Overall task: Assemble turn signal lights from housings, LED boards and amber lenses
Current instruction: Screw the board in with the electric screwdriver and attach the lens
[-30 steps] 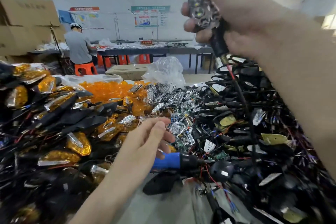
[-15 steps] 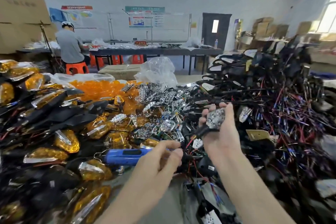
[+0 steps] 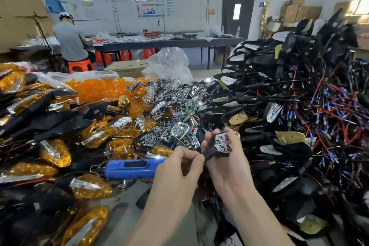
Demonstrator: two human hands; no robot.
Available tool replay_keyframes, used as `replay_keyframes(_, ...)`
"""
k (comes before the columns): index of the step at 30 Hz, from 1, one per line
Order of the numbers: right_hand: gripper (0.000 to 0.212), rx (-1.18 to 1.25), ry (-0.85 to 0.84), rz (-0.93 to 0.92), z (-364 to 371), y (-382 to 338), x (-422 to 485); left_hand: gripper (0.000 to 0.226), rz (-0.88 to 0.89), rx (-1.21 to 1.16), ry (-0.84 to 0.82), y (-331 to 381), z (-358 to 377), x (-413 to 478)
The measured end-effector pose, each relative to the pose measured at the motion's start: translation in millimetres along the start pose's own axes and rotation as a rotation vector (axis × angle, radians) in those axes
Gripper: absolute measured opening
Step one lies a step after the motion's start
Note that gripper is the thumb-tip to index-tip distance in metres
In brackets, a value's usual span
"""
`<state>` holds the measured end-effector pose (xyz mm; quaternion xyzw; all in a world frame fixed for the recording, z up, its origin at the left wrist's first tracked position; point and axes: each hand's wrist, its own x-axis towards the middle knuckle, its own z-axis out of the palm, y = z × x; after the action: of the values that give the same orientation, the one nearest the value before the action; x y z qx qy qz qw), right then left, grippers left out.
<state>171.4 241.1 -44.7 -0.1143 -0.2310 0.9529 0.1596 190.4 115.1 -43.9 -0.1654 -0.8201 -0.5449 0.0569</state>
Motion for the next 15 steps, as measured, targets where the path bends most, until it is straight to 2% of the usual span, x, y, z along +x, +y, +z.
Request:
replay_keyframes(2, 0.021, 0.0, 0.011, 0.039, -3, 1, 5, 0.011, 0.003, 0.017, -0.028, -1, -2, 8)
replay_keyframes(4, 0.017, 0.012, 0.014, 0.023, -5, -3, 11, 0.015, 0.02, 0.067, -0.144, -1, -8, 15)
replay_keyframes(6, 0.017, 0.022, -0.005, -0.022, -5, -8, 16, 0.027, 0.08, 0.206, -0.23, -1, -21, 24)
replay_keyframes(8, 0.016, -0.008, -0.007, -0.065, -2, -14, 24, 0.036, 0.098, 0.329, -0.216, -5, -41, 42)
replay_keyframes(12, 0.013, -0.02, -0.004, -0.101, 17, -21, 42, 0.02, -0.019, 0.565, -0.12, -31, -86, 89)
replay_keyframes(15, 0.013, -0.027, -0.048, -0.072, 23, -13, 52, 0.017, -0.138, 0.903, -0.127, -54, -117, 112)
